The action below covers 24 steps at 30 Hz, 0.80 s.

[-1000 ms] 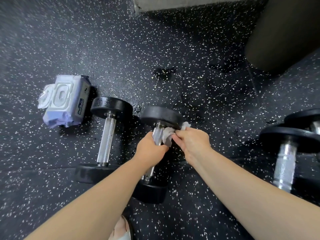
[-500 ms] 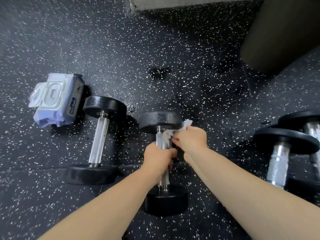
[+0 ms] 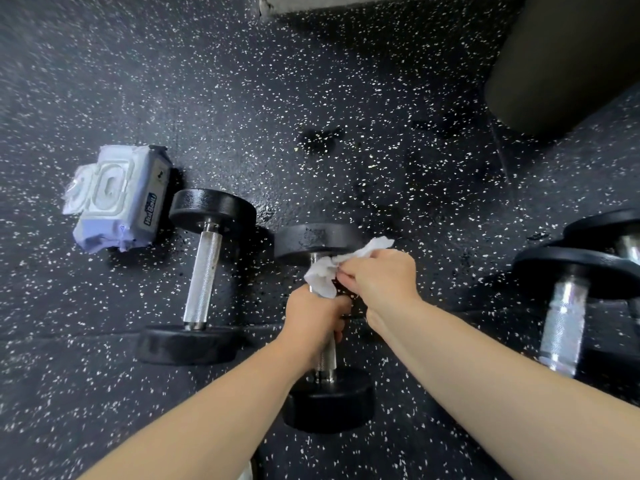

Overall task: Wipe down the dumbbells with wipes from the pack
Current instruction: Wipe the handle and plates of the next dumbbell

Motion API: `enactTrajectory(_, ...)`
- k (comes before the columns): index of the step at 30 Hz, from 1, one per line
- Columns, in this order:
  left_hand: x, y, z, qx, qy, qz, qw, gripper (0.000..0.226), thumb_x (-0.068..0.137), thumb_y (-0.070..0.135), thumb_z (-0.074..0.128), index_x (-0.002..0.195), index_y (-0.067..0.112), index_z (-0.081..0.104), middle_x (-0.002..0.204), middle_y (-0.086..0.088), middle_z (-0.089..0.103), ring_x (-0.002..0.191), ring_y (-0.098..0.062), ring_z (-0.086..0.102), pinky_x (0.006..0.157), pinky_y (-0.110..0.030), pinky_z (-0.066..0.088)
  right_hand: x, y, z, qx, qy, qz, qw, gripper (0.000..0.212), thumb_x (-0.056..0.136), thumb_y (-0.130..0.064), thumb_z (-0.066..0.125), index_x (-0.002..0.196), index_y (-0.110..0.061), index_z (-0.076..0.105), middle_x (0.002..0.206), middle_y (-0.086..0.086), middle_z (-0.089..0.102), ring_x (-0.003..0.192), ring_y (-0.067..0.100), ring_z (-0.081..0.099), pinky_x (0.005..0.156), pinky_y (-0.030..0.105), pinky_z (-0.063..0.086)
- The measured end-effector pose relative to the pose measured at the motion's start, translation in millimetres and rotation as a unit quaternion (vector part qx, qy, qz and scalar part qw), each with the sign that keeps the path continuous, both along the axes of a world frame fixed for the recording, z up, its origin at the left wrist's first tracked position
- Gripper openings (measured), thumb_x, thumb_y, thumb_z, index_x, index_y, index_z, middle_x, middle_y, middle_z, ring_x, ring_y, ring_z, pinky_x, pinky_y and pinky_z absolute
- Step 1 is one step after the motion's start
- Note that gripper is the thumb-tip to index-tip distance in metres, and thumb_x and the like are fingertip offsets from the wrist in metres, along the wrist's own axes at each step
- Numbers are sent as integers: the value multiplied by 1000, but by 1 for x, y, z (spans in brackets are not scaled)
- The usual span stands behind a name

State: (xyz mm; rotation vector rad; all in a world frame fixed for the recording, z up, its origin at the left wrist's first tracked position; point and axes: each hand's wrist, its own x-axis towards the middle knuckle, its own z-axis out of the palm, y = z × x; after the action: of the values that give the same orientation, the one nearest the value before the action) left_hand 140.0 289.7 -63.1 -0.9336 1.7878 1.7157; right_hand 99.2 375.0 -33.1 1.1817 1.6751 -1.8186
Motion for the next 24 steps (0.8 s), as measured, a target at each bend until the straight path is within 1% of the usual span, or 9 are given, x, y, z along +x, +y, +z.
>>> enactTrajectory(3,5,-3,-2,6,-17,-2,1000,22,73,-10,57,68,9,49,52,-5,44,36,-12,35,39,-22,33,-3,-2,-24,36,-40,16,998,7,74,4,65,76,-2,63,86,20,71,82,34,71,79,50,58)
enactTrajectory(8,4,-5,-1,22,-41,-15,999,20,74,-10,56,73,9,52,51,-3,42,37,-11,34,42,-23,32,-2,-1,-39,83,-67,25,994,8,78,0,65,86,-2,66,82,15,71,78,31,71,77,48,59)
enactTrajectory(12,2,-11,1,28,-63,-23,997,19,76,-8,58,70,9,51,50,-3,42,40,-14,37,42,-24,37,1,5,-37,-13,-78,-8,997,10,77,10,67,83,1,67,80,15,72,71,28,72,71,37,60)
enactTrajectory(14,0,-16,2,-59,-43,-57,996,10,79,4,64,79,7,55,61,-5,53,50,-17,50,51,-29,49,3,7,-32,-36,-61,-2,997,12,79,10,68,87,1,67,86,16,72,68,24,71,62,28,58)
enactTrajectory(15,0,-19,2,-132,-30,-100,986,16,81,14,66,89,8,54,72,-4,59,61,-19,57,62,-33,53,5,8,-28,-37,-52,5,998,15,79,8,69,92,1,66,86,16,72,66,22,71,57,25,57)
enactTrajectory(18,1,-20,8,-264,-12,-194,945,30,89,32,57,106,12,42,96,-3,55,90,-26,58,82,-37,49,11,9,-18,-23,-28,52,998,21,83,-2,69,103,-1,61,78,14,71,52,14,66,43,18,50)
enactTrajectory(20,4,-17,10,-262,-20,-189,946,31,90,24,56,112,11,40,102,-5,56,93,-26,56,77,-35,46,15,7,-13,-19,-29,91,995,8,86,-3,67,92,-1,61,69,13,67,42,9,60,37,15,43)
enactTrajectory(22,4,-15,8,-234,-36,-144,961,37,82,15,62,114,10,43,104,-7,58,89,-22,55,69,-31,43,18,7,-10,-30,-43,111,992,12,87,0,64,77,-3,57,65,13,61,36,5,53,35,13,38)
enactTrajectory(24,2,-16,3,-206,-46,-97,973,38,73,11,66,107,9,50,97,-8,61,82,-21,56,66,-30,44,17,8,-9,-44,-49,108,992,5,87,-1,64,82,-2,61,71,15,66,43,8,58,40,13,43)
